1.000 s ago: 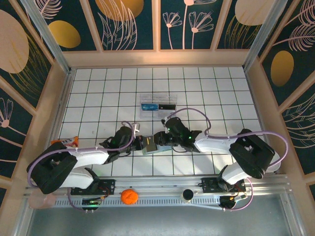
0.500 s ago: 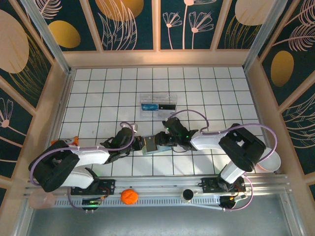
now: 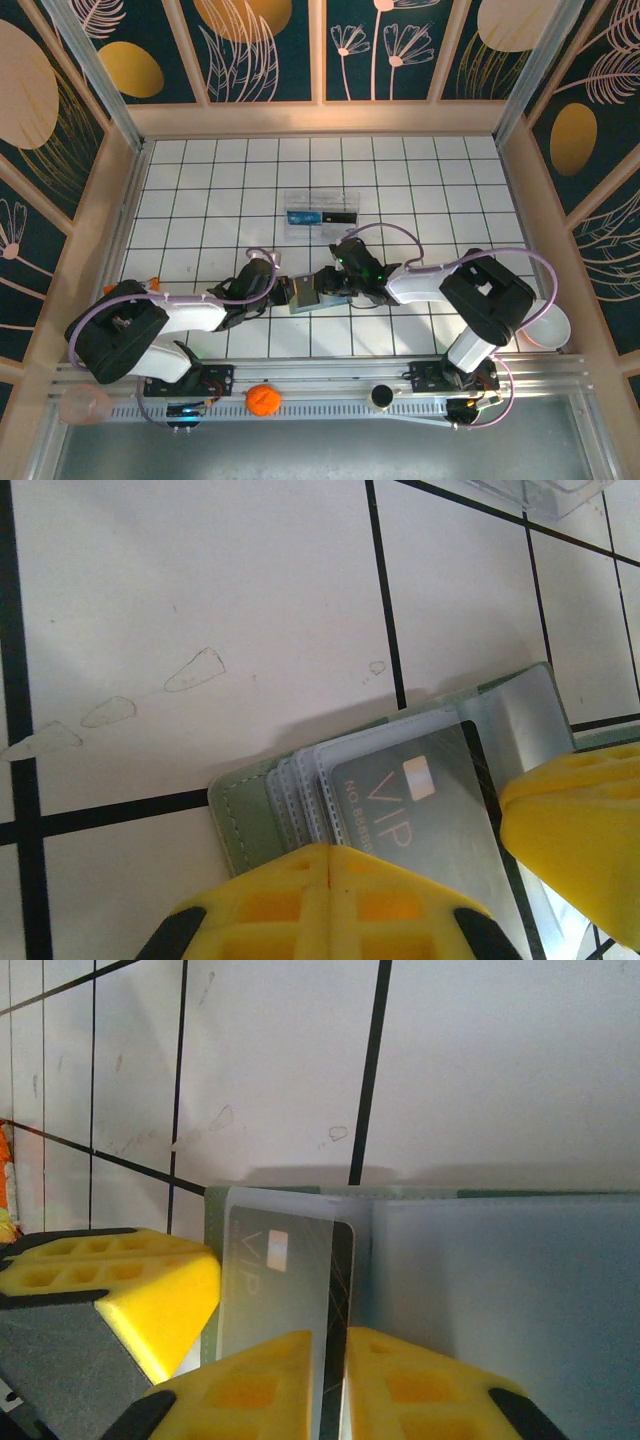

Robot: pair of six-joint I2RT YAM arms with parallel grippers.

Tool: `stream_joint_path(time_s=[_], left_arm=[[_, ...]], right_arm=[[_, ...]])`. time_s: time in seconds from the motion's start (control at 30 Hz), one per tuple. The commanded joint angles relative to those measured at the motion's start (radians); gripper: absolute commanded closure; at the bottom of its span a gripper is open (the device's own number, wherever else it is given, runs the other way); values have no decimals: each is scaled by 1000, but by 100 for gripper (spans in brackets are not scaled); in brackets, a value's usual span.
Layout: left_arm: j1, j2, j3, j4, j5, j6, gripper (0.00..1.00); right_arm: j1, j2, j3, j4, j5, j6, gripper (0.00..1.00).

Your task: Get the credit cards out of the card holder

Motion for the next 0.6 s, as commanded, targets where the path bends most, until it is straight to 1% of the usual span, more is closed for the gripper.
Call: stream_joint_path(time_s=[0.0, 0.03, 0.13, 0.33, 0.57], left_arm=[[-2, 18, -1, -36, -13, 18, 100], [-2, 18, -2, -36, -11, 17, 100], [-2, 21, -2, -33, -8, 15, 100], [-1, 16, -3, -33, -9, 15, 100], [-2, -4, -7, -37, -22, 15, 100]], right_arm=[[-7, 19, -9, 31, -17, 9, 87], [-6, 20, -11, 35, -17, 11, 91], [-7, 12, -21, 40, -8, 18, 100], [-5, -44, -64, 38, 46, 34, 100], [6, -129, -105, -38, 148, 33, 100]])
